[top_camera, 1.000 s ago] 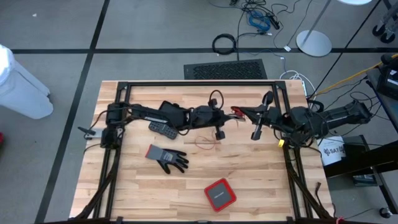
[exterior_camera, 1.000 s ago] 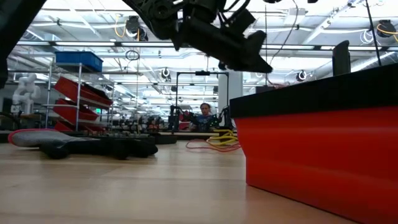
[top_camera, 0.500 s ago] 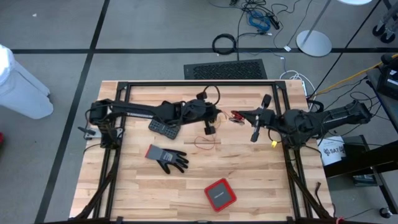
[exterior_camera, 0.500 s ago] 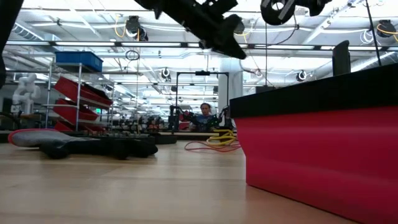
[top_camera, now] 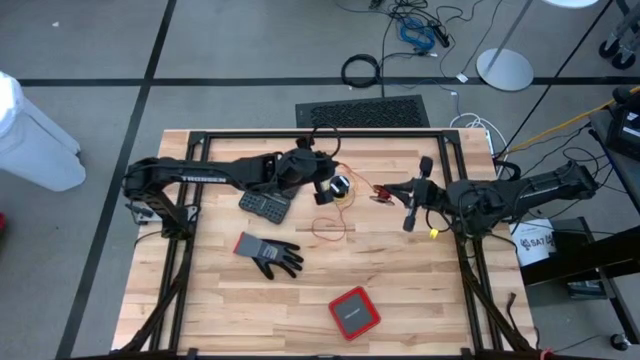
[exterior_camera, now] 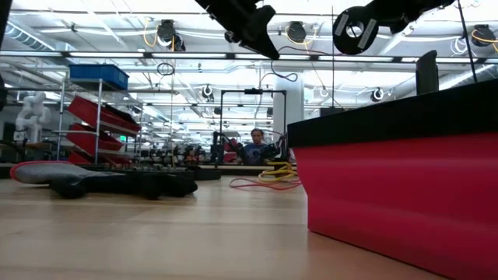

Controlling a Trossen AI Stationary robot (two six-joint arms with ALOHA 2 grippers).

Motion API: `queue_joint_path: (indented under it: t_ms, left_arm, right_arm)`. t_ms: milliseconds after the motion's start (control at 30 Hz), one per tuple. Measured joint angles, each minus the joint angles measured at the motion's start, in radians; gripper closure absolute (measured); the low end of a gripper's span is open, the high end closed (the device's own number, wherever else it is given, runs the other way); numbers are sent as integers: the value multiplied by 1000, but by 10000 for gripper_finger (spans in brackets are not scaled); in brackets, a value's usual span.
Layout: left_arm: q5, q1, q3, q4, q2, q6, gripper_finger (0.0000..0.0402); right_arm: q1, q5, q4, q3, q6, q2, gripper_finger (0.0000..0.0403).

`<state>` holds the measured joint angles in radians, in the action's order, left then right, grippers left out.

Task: Coil cords
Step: Coil the red wire onto the spool

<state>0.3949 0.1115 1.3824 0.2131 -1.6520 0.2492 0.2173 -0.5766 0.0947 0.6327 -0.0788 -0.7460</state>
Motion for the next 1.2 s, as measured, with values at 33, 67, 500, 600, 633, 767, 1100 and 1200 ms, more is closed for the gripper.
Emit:
queue_joint_path:
  t_ms: [33, 67, 500, 600, 633, 767, 1100, 1200]
  left_arm:
    - [0, 1, 0, 1, 2, 0, 401]
    - [0, 0, 0, -4, 6, -3, 401]
    - [-94, -44, 0, -12, 15, -58, 402]
    - [-103, -56, 3, -16, 19, -61, 402]
    - [-106, -59, 8, -18, 19, -61, 402]
    - [-106, -74, 30, -17, 19, -62, 402]
    - [-187, -103, 37, -27, 20, -140, 402]
    - [-196, -115, 37, -48, 19, -145, 402]
  right_arm:
    - [0, 3, 5, 0, 2, -1, 403]
    - [0, 3, 12, 0, 4, -1, 403]
    - [-74, -84, 56, 0, -16, -76, 403]
    - [-100, -84, 55, 0, -22, -117, 403]
    - [-108, -83, 54, 0, -22, -133, 403]
    - [-134, -81, 39, 0, -23, -195, 403]
    - [-172, -150, -175, 0, -104, -298, 403]
    - [-181, -149, -245, 0, -127, -324, 403]
